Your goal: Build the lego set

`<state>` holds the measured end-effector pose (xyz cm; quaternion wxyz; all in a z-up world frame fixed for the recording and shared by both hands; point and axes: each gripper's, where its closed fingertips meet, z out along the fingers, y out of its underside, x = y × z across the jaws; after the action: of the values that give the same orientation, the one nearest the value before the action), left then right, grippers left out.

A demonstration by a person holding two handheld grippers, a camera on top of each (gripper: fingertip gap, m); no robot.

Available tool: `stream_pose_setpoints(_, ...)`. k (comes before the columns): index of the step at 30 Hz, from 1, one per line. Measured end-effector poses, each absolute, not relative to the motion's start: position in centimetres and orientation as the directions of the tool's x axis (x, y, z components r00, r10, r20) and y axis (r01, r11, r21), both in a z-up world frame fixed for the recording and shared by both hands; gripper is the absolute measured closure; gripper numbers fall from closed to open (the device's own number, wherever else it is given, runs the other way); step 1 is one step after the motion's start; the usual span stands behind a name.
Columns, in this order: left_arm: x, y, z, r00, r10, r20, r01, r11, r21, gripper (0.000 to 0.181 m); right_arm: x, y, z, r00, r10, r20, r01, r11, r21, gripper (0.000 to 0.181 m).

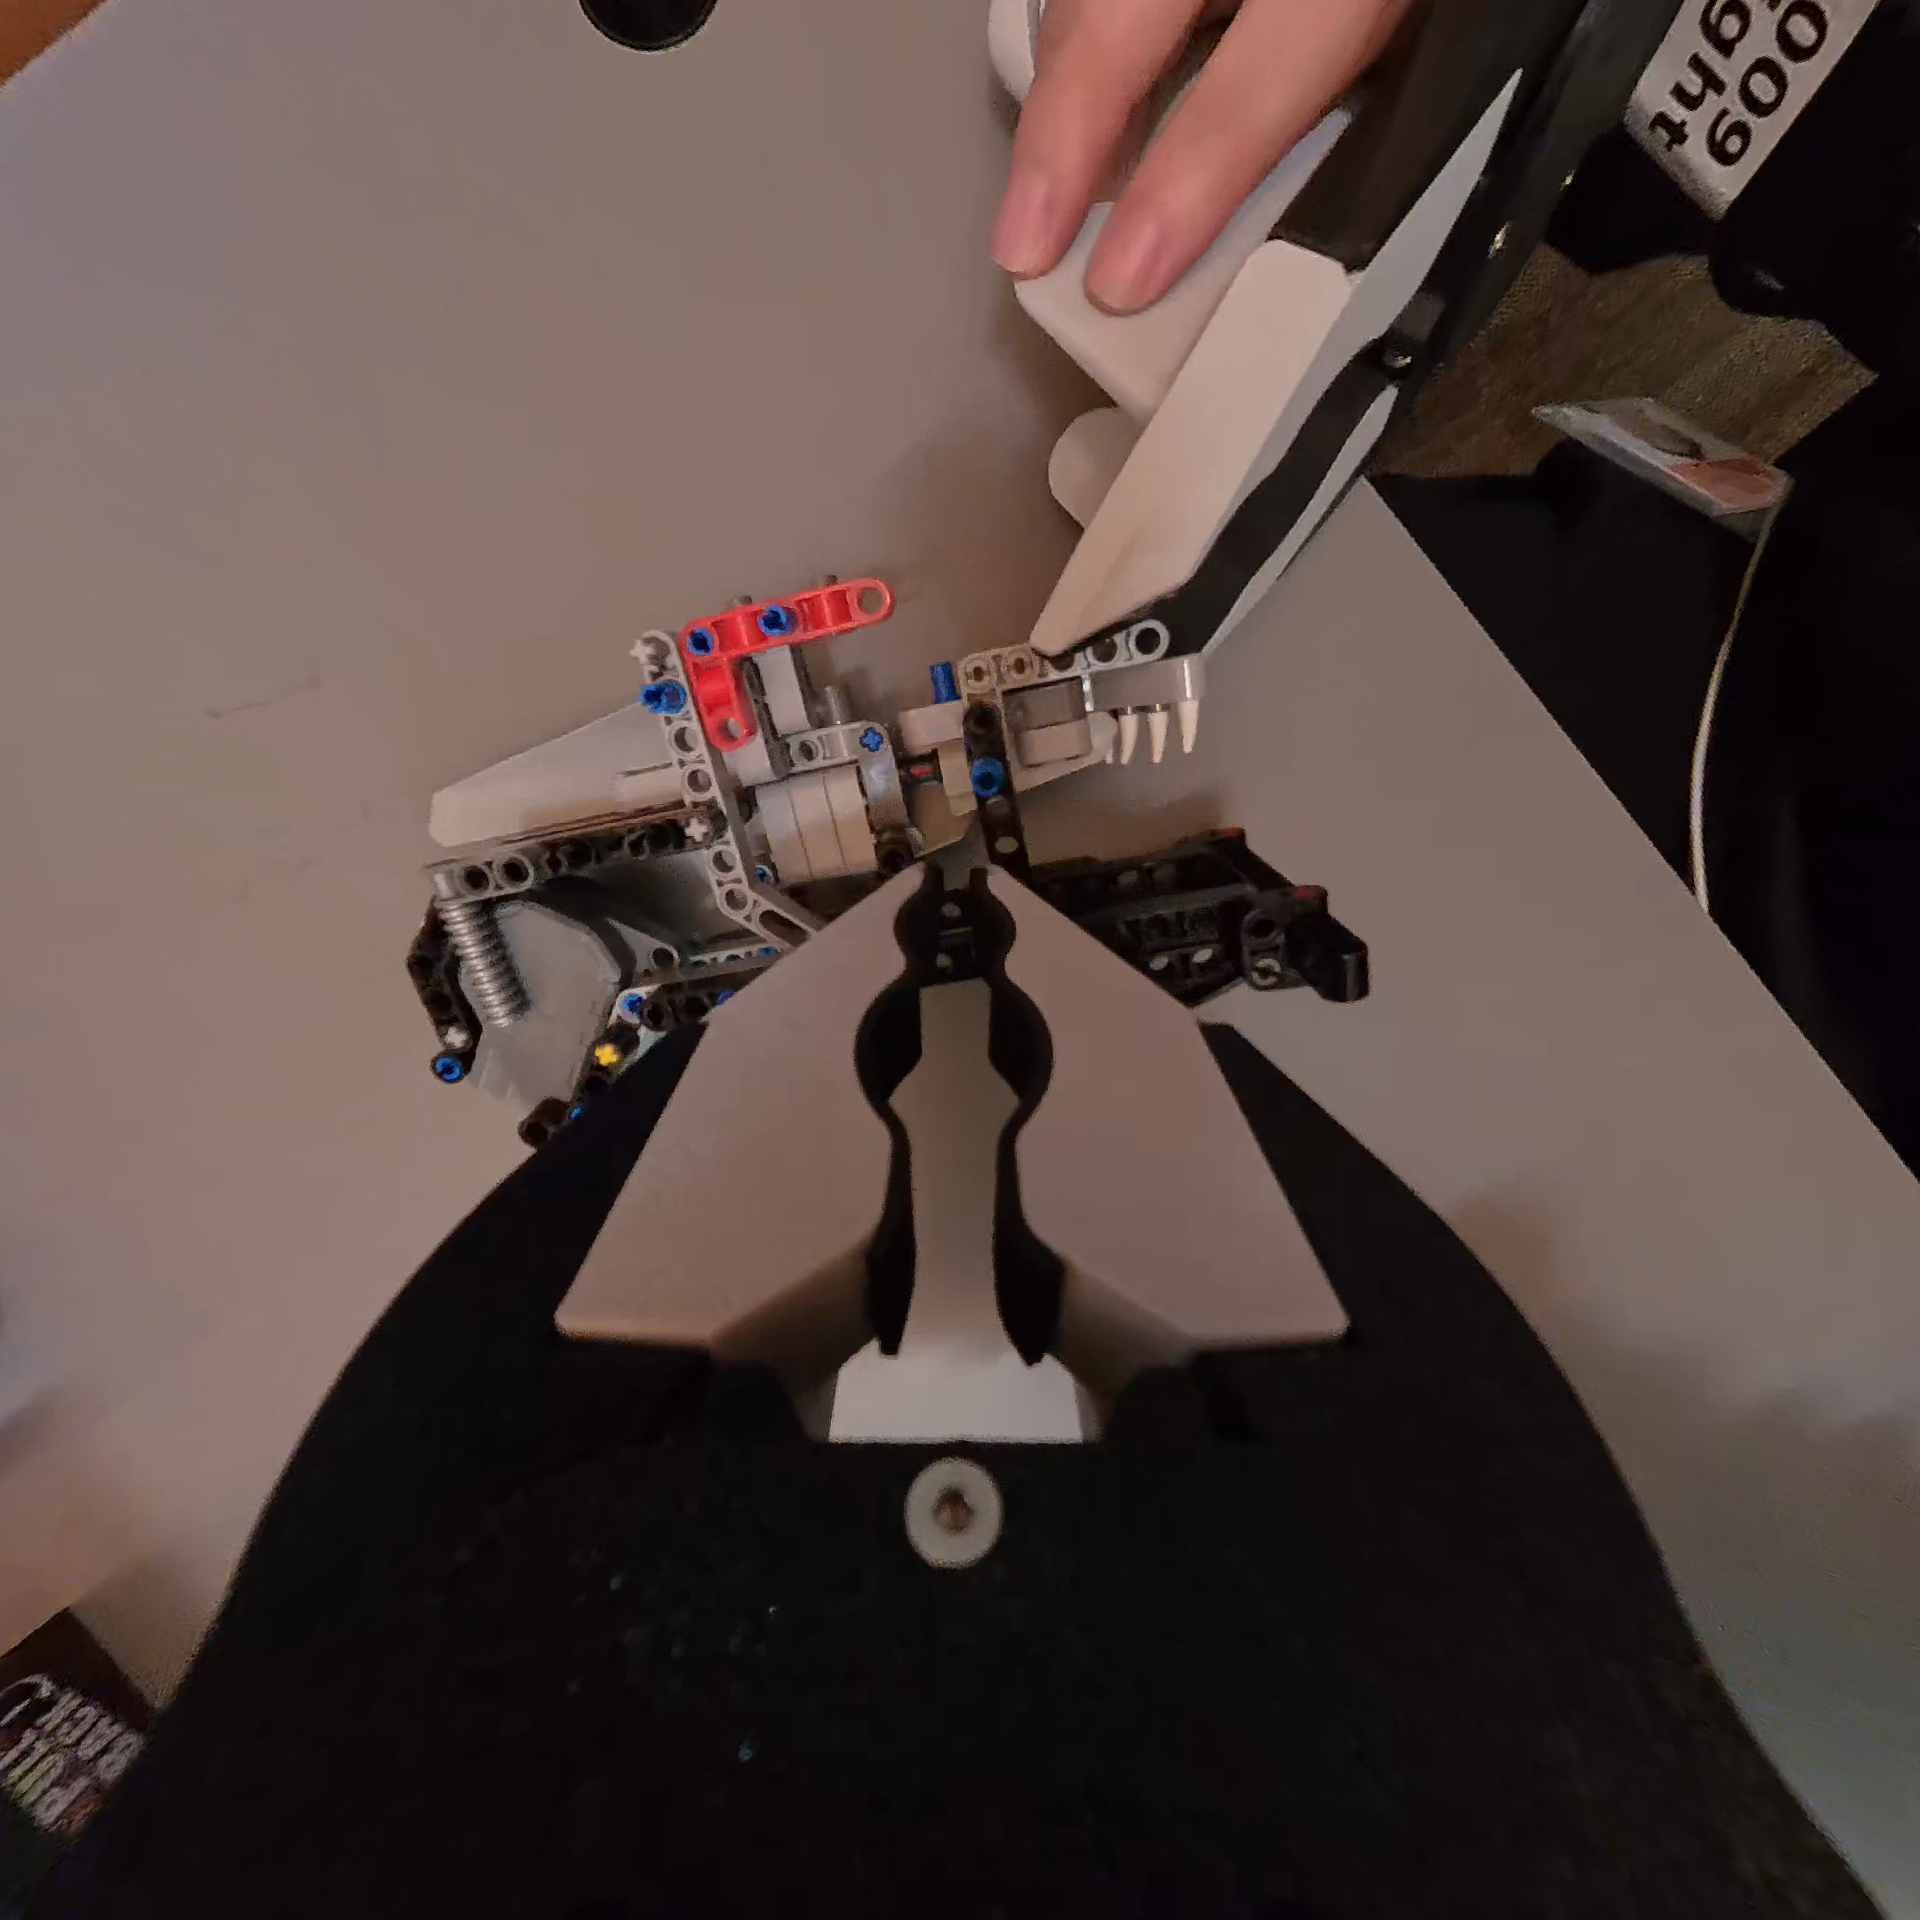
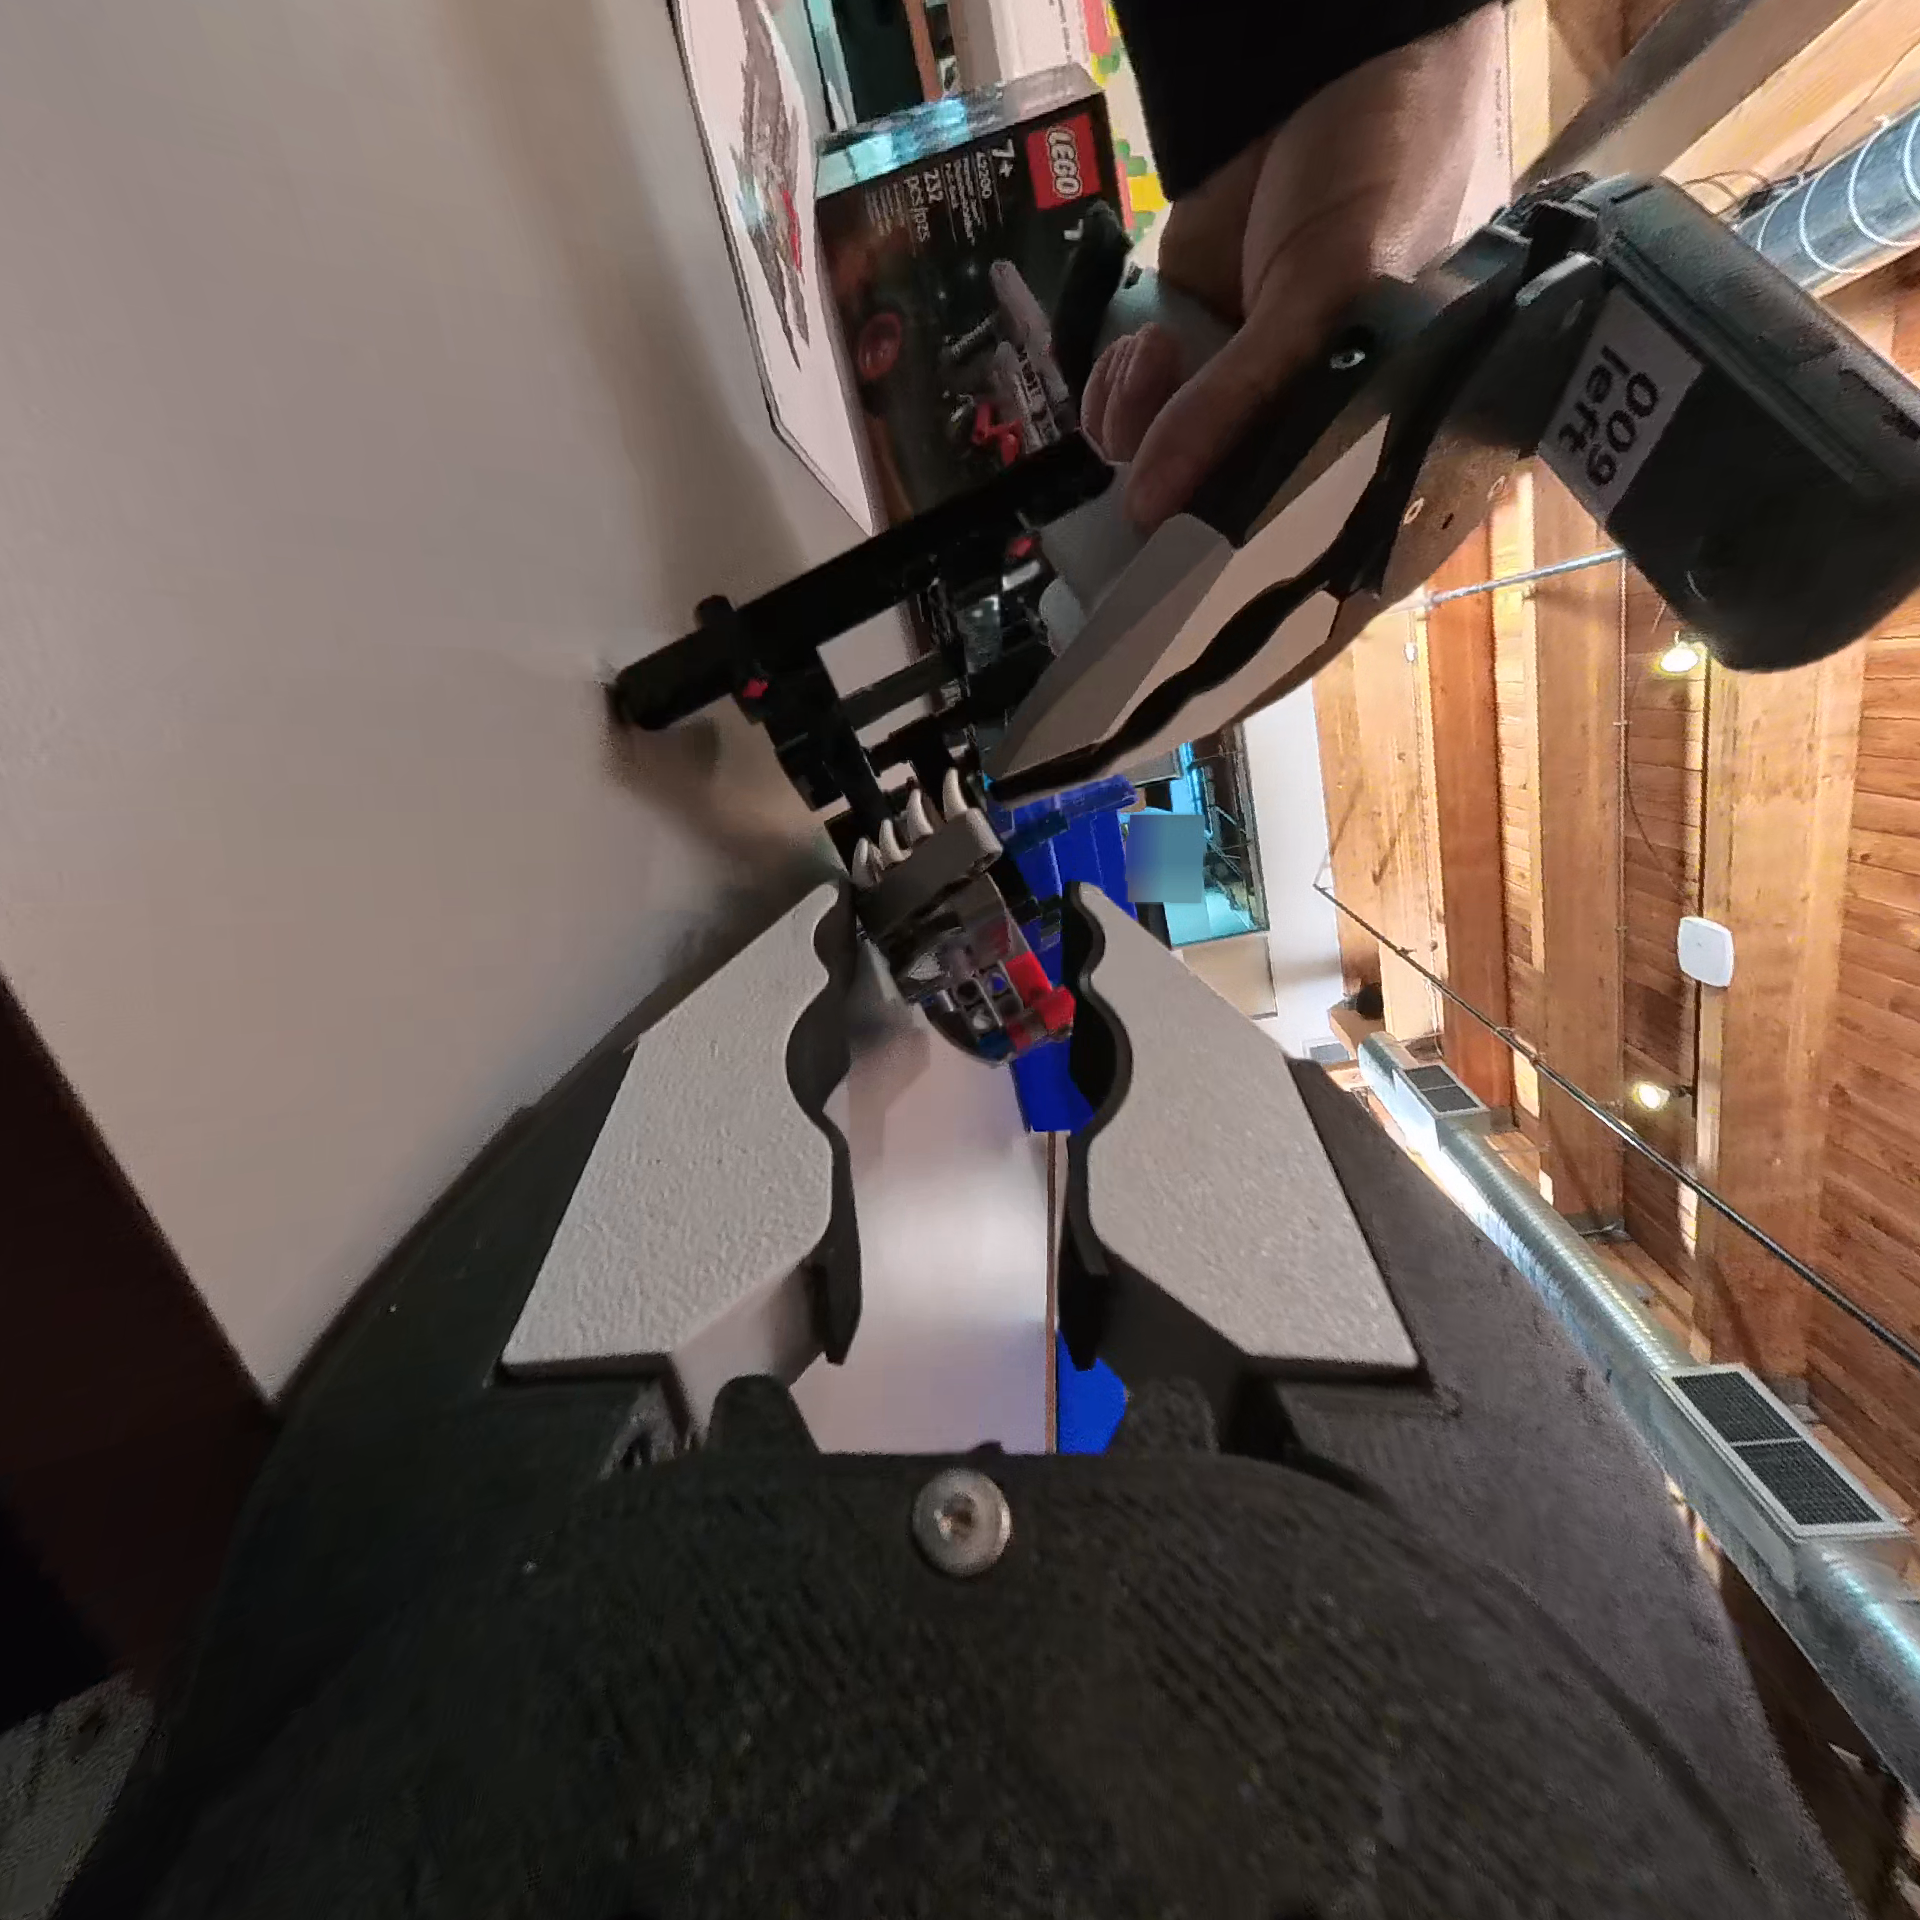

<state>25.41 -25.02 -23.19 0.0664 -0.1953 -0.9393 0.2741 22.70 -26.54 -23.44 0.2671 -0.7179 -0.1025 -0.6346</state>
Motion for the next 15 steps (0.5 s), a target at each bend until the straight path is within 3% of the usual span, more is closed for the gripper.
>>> stream_pose_setpoints(5,25.1,-24.7,-23.6,-0.918,0.393,0.058,0.296,0.775,-0.558,0.181,22.5,-27.0,-23.0,0.134,-0.134,0.982,0.497,-0.848,-0.183,0.129)
stream_pose_setpoints(9,25.4,-24.1,-24.6,-0.918,0.393,0.043,0.314,0.790,-0.526,0.181,22.3,-27.0,-23.6,0.127,-0.061,0.990,0.525,-0.843,-0.119,0.158)
stream_pose_setpoints(12,25.5,-24.1,-24.6,-0.925,0.377,0.046,0.294,0.788,-0.541,0.180,22.0,-25.6,-23.4,0.102,-0.040,0.994,0.561,-0.822,-0.091,0.140)
stream_pose_setpoints(15,25.6,-23.9,-24.4,-0.930,0.362,0.055,0.272,0.783,-0.560,0.179,21.7,-24.3,-23.4,0.097,-0.021,0.995,0.584,-0.809,-0.074,0.135)
